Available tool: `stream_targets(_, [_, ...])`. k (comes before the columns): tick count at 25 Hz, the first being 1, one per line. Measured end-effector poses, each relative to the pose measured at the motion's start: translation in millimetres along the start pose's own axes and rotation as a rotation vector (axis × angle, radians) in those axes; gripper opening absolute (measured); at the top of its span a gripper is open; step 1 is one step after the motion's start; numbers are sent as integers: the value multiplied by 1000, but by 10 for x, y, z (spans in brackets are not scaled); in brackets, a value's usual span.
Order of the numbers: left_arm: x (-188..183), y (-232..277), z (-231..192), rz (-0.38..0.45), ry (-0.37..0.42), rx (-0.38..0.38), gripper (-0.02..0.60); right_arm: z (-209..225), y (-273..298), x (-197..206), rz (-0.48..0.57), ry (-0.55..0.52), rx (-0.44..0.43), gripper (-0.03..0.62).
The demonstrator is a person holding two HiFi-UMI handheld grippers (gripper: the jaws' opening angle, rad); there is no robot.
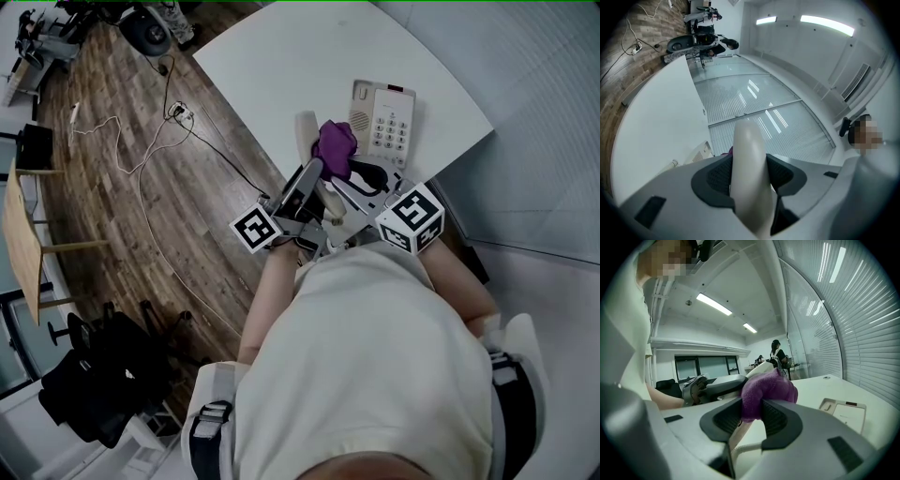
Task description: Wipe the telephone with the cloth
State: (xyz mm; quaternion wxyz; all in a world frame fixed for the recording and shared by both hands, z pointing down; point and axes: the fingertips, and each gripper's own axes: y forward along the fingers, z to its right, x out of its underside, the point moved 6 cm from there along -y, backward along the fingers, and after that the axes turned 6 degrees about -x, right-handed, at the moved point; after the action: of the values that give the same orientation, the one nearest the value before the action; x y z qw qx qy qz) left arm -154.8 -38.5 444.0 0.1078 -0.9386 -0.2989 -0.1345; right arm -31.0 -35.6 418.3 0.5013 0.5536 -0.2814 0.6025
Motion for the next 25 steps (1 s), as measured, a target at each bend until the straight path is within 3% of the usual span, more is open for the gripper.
stream_targets(13, [-14, -4, 10, 13, 29, -15, 222, -36, -66, 26, -39, -13, -64, 130])
stream_targets(25, [-129, -38, -58, 87, 34, -47, 222, -87, -154, 138, -94, -59, -125, 130])
